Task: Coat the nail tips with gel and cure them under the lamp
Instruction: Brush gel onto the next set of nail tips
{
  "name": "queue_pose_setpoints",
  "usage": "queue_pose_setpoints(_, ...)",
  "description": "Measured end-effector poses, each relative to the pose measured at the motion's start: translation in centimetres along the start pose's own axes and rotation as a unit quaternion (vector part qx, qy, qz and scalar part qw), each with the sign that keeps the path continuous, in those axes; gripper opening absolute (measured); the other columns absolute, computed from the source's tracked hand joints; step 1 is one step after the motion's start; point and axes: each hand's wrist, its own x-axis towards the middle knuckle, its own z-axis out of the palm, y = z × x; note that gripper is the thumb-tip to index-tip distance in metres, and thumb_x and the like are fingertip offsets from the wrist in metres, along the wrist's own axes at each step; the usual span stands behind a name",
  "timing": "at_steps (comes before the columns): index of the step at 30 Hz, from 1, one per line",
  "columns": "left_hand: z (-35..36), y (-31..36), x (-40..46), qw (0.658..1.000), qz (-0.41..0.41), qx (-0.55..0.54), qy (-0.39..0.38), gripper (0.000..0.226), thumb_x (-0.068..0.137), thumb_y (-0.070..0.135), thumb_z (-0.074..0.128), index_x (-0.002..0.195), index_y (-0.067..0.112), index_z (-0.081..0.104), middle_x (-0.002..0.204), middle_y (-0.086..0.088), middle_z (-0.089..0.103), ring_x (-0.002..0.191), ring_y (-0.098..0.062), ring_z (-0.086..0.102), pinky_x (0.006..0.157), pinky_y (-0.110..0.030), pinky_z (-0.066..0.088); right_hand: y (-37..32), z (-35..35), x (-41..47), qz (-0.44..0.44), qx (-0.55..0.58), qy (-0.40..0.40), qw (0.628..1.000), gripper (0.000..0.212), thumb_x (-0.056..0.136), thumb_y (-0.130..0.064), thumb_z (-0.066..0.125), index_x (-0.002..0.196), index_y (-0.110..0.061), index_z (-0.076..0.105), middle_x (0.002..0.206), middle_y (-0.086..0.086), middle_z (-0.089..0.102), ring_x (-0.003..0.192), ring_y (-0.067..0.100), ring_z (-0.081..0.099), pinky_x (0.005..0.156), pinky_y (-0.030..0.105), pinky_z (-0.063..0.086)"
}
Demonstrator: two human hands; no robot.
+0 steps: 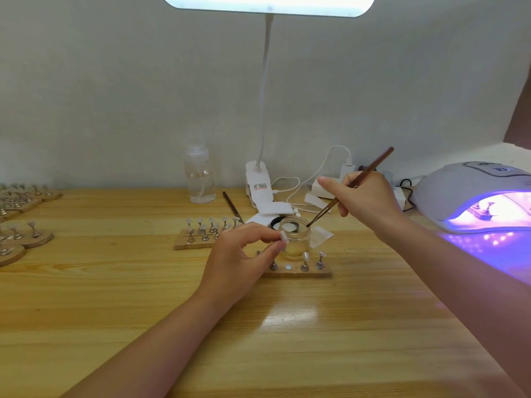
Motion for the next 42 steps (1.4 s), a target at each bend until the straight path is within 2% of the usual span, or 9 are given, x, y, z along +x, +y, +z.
queue_pose_setpoints(3, 0.0, -0.1, 0.0, 1.000, 0.000, 0.006, -0.003, 0.015, 0.075, 0.012, 0.071, 0.079, 0.026, 0.069, 0.075, 0.013, 0.066, 0.077, -0.001, 0.061, 0.088, -0.039, 0.046, -0.2, -0.4, -0.1, -0.005, 0.022, 0.010, 1.000, 0.043, 0.087, -0.037, 0.060, 0.050, -0.016, 0.049, 0.036, -0.009, 0.053, 0.037, -0.005, 0.047, 0.057, 0.023, 0.036)
queue_pose_setpoints(7, 0.0, -0.2, 0.1, 1.000, 0.001, 0.011, -0.003, 0.014, 0.076, 0.009, 0.070, 0.080, 0.023, 0.070, 0.071, 0.014, 0.064, 0.074, 0.000, 0.060, 0.077, -0.015, 0.043, -1.3, -0.3, -1.3, 0.016, 0.170, 0.012, 0.985, 0.037, 0.092, -0.031, 0.054, 0.060, -0.013, 0.049, 0.043, -0.001, 0.060, 0.032, 0.005, 0.048, 0.039, 0.012, 0.036)
queue_pose_setpoints(11, -0.1, -0.2, 0.1, 1.000, -0.002, 0.013, 0.002, 0.016, 0.077, 0.009, 0.069, 0.079, 0.024, 0.069, 0.069, 0.013, 0.064, 0.075, -0.001, 0.060, 0.076, -0.011, 0.041, -2.1, 0.7, -3.7, -0.030, 0.284, 0.018, 0.958, 0.030, 0.094, -0.030, 0.047, 0.071, -0.013, 0.056, 0.051, 0.004, 0.065, 0.038, 0.010, 0.057, 0.039, 0.011, 0.039)
queue_pose_setpoints(15, 0.0, -0.1, 0.1, 1.000, -0.015, 0.003, 0.013, 0.019, 0.077, 0.009, 0.069, 0.078, 0.027, 0.068, 0.073, 0.013, 0.066, 0.077, -0.001, 0.060, 0.076, -0.011, 0.041, -2.4, 2.1, -5.8, -0.107, 0.271, -0.004, 0.957, 0.030, 0.089, -0.036, 0.045, 0.075, -0.020, 0.066, 0.066, -0.002, 0.069, 0.051, 0.005, 0.060, 0.050, 0.008, 0.041)
queue_pose_setpoints(24, 0.0, -0.2, 0.1, 0.999, -0.043, 0.002, 0.033, 0.017, 0.077, 0.009, 0.070, 0.085, 0.024, 0.070, 0.081, 0.011, 0.066, 0.082, 0.000, 0.058, 0.072, -0.007, 0.040, -1.8, 3.2, -6.9, -0.193, 0.230, 0.020, 0.954, 0.038, 0.089, -0.041, 0.039, 0.066, -0.025, 0.065, 0.057, -0.006, 0.063, 0.052, 0.003, 0.056, 0.054, 0.020, 0.046)
queue_pose_setpoints(30, 0.0, -0.3, 0.1, 0.999, -0.025, 0.006, 0.043, 0.025, 0.075, 0.005, 0.070, 0.085, 0.028, 0.068, 0.079, 0.012, 0.064, 0.079, 0.007, 0.056, 0.073, -0.005, 0.039, -1.4, 3.6, -7.1, -0.188, 0.269, -0.001, 0.945, 0.048, 0.086, -0.041, 0.037, 0.057, -0.015, 0.065, 0.048, -0.003, 0.059, 0.046, 0.003, 0.054, 0.052, 0.011, 0.040)
queue_pose_setpoints(34, 0.1, -0.4, 0.1, 0.999, -0.026, 0.010, 0.045, 0.023, 0.076, 0.006, 0.070, 0.086, 0.027, 0.068, 0.079, 0.010, 0.064, 0.079, 0.006, 0.056, 0.072, -0.004, 0.038, -1.3, 3.6, -6.9, -0.209, 0.217, 0.014, 0.953, 0.039, 0.091, -0.036, 0.039, 0.064, -0.023, 0.064, 0.057, -0.010, 0.061, 0.051, -0.001, 0.056, 0.054, 0.012, 0.042)
queue_pose_setpoints(39, 0.1, -0.4, 0.1, 0.999, -0.021, 0.019, 0.042, 0.025, 0.075, 0.006, 0.070, 0.086, 0.028, 0.068, 0.077, 0.012, 0.062, 0.079, 0.007, 0.055, 0.073, -0.005, 0.038, -1.2, 3.6, -7.1, -0.174, 0.275, 0.005, 0.946, 0.050, 0.085, -0.043, 0.037, 0.054, -0.014, 0.064, 0.046, 0.004, 0.058, 0.043, 0.005, 0.052, 0.050, 0.013, 0.040)
queue_pose_setpoints(42, 0.0, -0.4, 0.2, 0.999, -0.024, 0.016, 0.044, 0.024, 0.076, 0.006, 0.070, 0.087, 0.027, 0.067, 0.077, 0.012, 0.062, 0.079, 0.005, 0.055, 0.072, -0.004, 0.038, -1.3, 3.6, -7.0, -0.189, 0.250, 0.018, 0.949, 0.043, 0.088, -0.040, 0.039, 0.060, -0.020, 0.065, 0.051, -0.005, 0.060, 0.048, 0.003, 0.055, 0.054, 0.014, 0.043)
